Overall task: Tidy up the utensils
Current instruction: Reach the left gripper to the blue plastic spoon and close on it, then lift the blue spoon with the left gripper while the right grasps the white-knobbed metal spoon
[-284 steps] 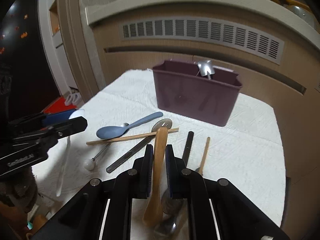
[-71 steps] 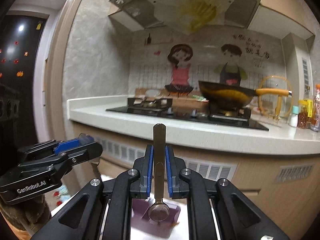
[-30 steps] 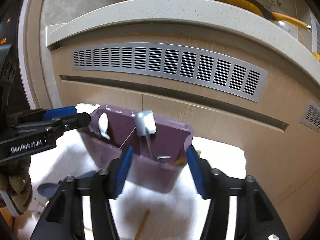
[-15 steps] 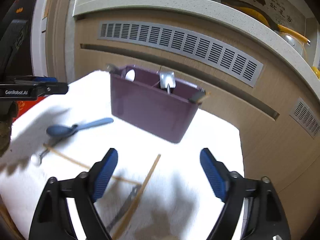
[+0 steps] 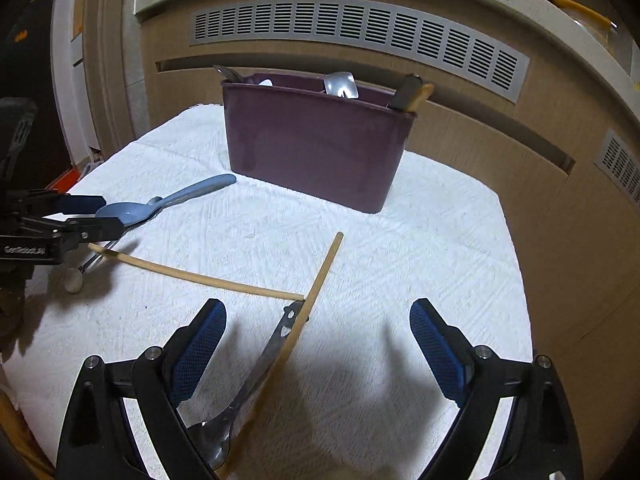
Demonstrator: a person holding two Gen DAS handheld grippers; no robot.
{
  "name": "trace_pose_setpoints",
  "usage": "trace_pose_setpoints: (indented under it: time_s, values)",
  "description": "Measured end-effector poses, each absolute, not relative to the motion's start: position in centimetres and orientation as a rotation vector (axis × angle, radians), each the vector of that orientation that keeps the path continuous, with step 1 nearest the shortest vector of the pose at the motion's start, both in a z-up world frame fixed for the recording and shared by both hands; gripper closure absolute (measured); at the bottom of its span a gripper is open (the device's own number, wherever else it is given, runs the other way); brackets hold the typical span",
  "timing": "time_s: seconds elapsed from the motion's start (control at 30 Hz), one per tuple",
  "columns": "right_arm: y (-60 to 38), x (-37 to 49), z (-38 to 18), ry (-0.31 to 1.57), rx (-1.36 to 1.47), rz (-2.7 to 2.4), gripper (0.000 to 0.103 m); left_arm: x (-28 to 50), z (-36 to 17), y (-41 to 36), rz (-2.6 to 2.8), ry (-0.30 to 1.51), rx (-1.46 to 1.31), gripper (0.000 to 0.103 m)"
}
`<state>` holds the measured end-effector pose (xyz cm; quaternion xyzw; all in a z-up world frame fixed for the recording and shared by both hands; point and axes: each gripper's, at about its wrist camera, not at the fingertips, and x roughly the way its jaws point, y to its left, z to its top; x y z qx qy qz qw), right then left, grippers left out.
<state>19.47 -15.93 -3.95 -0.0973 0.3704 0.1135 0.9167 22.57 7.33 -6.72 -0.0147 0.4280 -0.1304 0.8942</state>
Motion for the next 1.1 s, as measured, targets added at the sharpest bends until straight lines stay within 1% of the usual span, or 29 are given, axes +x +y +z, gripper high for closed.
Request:
trace_pose_setpoints:
  time_s: [0.03, 0.1, 0.17, 0.23, 0.27, 0.3, 0.33, 0.37, 0.4, 0.47, 0.53, 0.6, 0.63, 0.67, 0.7, 0.73, 0.77, 1.0, 1.03, 1.1]
  values:
    - [-16.0, 19.4, -4.0, 0.763, -0.197, 0.235, 0.012, 22.7, -6.8, 7.3, -0.263, 0.884, -0.029, 0.037]
    - [-16.1, 19.3, -4.2, 0.766, -0.189, 0.238, 0.012, 22.9, -7.0, 7.0, -0.253, 0.879, -0.014, 0.043]
    - [-16.3, 19.3, -4.6, 0.777, -0.176, 0.236, 0.012, 22.8, -7.2, 6.3, -0.256, 0.879, 0.031, 0.054]
    - [-16.5, 19.3, -5.0, 0.791, -0.163, 0.232, 0.012, 22.7, -7.3, 6.0, -0.248, 0.869, 0.054, 0.059]
    - [-16.6, 19.3, -5.2, 0.798, -0.156, 0.233, 0.012, 22.7, -7.2, 6.1, -0.244, 0.864, 0.052, 0.064]
    - [-16.6, 19.3, -5.3, 0.803, -0.152, 0.234, 0.012, 22.8, -6.9, 6.3, -0.235, 0.851, 0.041, 0.066]
    - [-16.7, 19.3, -5.5, 0.808, -0.146, 0.235, 0.012, 22.7, -6.6, 6.6, -0.225, 0.834, 0.029, 0.071]
    - [-16.8, 19.3, -5.6, 0.811, -0.143, 0.234, 0.012, 22.6, -6.2, 6.9, -0.216, 0.817, 0.018, 0.080]
    - [-16.8, 19.3, -5.6, 0.809, -0.142, 0.234, 0.012, 22.5, -5.8, 7.2, -0.212, 0.806, 0.011, 0.082]
    - [-16.8, 19.2, -5.4, 0.804, -0.138, 0.234, 0.012, 22.2, -4.9, 7.5, -0.211, 0.776, 0.004, 0.084]
    - [-16.8, 19.2, -5.5, 0.805, -0.136, 0.234, 0.012, 21.7, -4.1, 7.6, -0.224, 0.749, 0.005, 0.084]
    - [-16.9, 19.2, -5.6, 0.806, -0.132, 0.234, 0.012, 21.4, -4.0, 7.3, -0.256, 0.771, 0.026, 0.082]
    - [-16.9, 19.2, -5.6, 0.805, -0.130, 0.233, 0.012, 21.2, -4.2, 7.1, -0.252, 0.783, 0.046, 0.078]
    - [-16.9, 19.2, -5.6, 0.804, -0.129, 0.233, 0.012, 21.1, -4.6, 6.8, -0.249, 0.800, 0.080, 0.070]
    - [-16.9, 19.2, -5.6, 0.804, -0.127, 0.233, 0.012, 21.0, -4.9, 6.6, -0.250, 0.808, 0.097, 0.065]
    - [-16.9, 19.1, -5.6, 0.805, -0.125, 0.234, 0.012, 21.0, -5.3, 6.6, -0.246, 0.816, 0.112, 0.052]
    - [-16.9, 19.1, -5.7, 0.805, -0.123, 0.234, 0.012, 21.1, -5.7, 6.5, -0.235, 0.826, 0.124, 0.045]
    - [-17.0, 19.3, -5.9, 0.815, -0.117, 0.240, 0.012, 23.2, -7.7, 5.2, -0.229, 0.896, 0.118, 0.045]
    - [-16.9, 19.3, -5.9, 0.816, -0.116, 0.241, 0.012, 23.5, -7.9, 5.1, -0.230, 0.905, 0.113, 0.048]
    - [-17.0, 19.3, -5.9, 0.818, -0.113, 0.242, 0.012, 23.7, -7.7, 5.3, -0.218, 0.886, 0.099, 0.059]
